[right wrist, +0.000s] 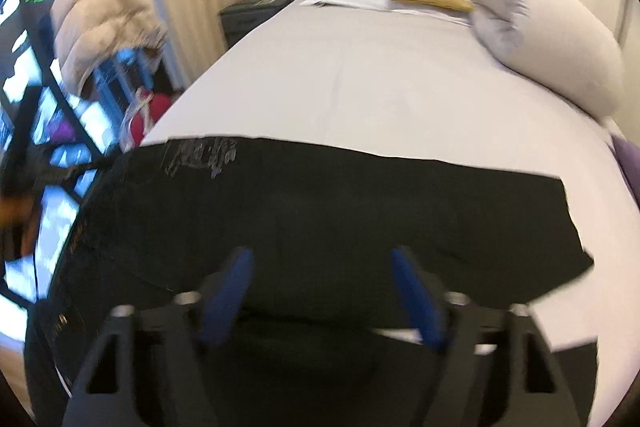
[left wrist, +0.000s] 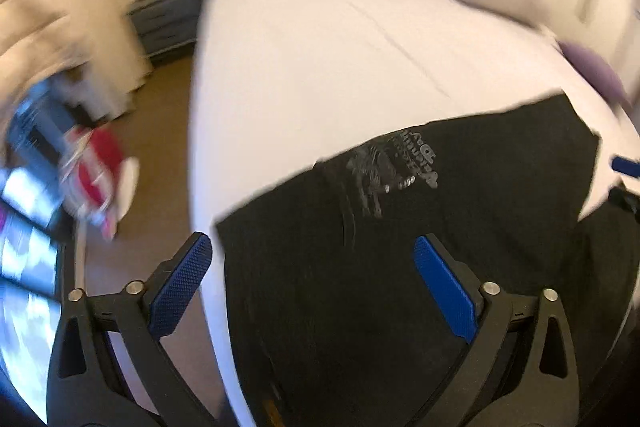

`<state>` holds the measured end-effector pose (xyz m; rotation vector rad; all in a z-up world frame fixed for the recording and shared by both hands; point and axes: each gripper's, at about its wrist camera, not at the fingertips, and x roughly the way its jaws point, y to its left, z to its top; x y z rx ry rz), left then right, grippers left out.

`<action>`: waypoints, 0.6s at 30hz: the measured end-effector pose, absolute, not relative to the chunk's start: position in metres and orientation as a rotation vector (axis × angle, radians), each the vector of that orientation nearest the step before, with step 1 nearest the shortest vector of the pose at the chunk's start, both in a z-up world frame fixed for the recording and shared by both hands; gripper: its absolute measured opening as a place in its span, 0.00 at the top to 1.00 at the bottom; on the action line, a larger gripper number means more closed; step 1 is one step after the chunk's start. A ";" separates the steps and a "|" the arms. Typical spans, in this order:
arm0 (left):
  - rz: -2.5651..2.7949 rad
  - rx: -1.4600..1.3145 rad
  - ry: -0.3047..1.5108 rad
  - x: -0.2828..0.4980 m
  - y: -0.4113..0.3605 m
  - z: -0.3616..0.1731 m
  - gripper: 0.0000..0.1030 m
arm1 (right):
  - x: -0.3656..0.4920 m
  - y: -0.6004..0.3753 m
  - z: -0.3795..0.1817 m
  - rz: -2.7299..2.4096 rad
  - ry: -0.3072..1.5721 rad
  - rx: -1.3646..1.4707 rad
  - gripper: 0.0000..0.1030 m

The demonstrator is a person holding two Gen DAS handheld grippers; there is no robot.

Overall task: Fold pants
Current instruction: 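Grasp the jeans' waistband with the right gripper while the left gripper grasps the waistband beside it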

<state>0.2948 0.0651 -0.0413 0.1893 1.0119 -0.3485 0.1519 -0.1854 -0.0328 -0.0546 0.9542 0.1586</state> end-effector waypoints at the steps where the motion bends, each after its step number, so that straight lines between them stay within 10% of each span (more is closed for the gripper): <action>1: -0.389 0.206 1.042 0.313 0.064 -0.046 0.05 | 0.159 -0.185 -0.037 0.187 0.974 -0.076 0.47; 18: -0.689 0.316 1.373 0.426 0.042 -0.127 0.17 | 0.191 -0.173 -0.068 0.424 1.041 -0.082 0.51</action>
